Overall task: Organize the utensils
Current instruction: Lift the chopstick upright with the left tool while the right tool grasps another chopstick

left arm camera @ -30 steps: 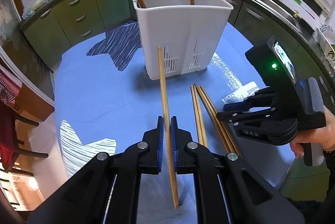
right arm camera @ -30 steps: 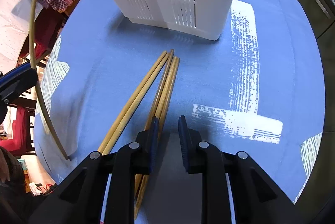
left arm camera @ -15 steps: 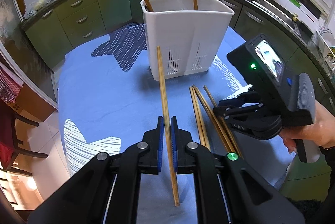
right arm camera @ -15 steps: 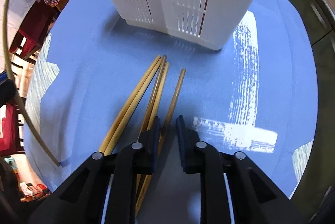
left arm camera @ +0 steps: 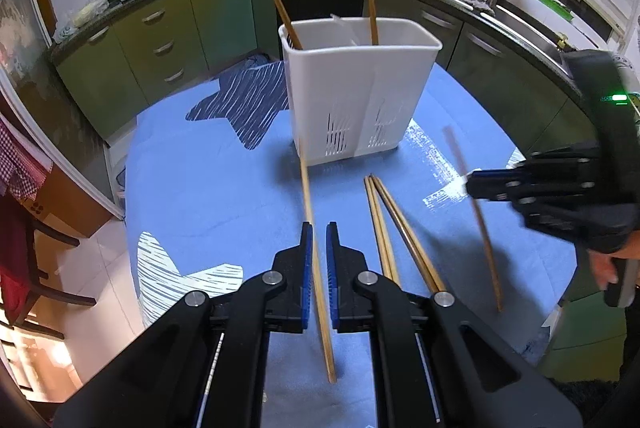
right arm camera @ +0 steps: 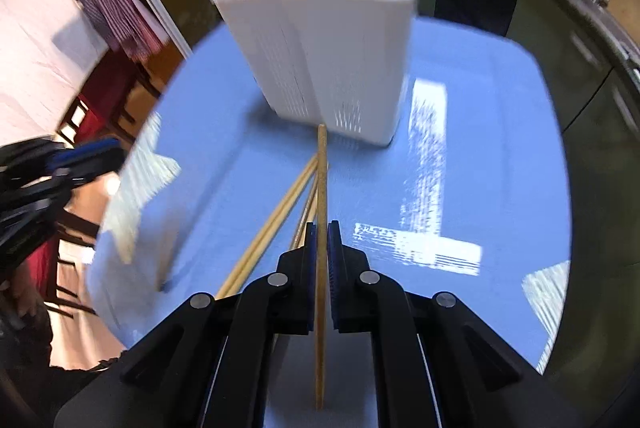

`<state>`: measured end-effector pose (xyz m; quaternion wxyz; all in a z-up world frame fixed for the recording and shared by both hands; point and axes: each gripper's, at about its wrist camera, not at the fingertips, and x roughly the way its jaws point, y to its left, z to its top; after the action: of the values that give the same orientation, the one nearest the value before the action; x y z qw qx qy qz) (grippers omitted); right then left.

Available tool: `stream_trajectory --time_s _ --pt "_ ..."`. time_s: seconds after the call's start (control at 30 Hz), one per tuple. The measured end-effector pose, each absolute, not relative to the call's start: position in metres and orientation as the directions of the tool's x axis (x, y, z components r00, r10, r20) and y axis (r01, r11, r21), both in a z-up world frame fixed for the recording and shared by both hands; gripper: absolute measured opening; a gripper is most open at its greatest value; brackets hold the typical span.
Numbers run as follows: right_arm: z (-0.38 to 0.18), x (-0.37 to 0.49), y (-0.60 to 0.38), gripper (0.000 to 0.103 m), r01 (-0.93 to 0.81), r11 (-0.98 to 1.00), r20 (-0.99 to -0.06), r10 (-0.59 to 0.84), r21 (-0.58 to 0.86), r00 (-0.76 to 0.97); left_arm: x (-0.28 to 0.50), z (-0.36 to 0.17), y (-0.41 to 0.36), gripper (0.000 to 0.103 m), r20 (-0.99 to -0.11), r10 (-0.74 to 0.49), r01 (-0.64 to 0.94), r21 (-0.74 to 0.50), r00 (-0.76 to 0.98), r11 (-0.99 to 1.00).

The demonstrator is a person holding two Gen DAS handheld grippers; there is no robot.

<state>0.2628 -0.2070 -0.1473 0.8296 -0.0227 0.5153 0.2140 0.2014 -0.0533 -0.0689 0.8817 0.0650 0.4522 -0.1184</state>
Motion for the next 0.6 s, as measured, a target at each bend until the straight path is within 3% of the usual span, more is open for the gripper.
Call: stream_trajectory --time_s 0.27,0.43,0.6 --pt "-0.108 0.219 -0.242 0.006 -0.387 0.902 -0.803 0.371 0.192 0.465 0.205 -0.073 -0.057 0.007 -0.837 -0.135 0.278 0.022 0.530 0.960" --pt "-0.092 0.210 -0.266 0.006 -0.365 0.910 -0.783 0.369 0.196 0.500 0.245 -0.118 -0.058 0.007 -0.912 -0.139 0.268 -0.033 0.386 0.963" --pt "-0.082 0.200 -0.285 0.006 -0.350 0.914 -0.765 0.374 0.206 0.524 0.283 -0.158 -0.056 0.007 -0.943 -0.084 0.238 -0.005 0.323 0.971"
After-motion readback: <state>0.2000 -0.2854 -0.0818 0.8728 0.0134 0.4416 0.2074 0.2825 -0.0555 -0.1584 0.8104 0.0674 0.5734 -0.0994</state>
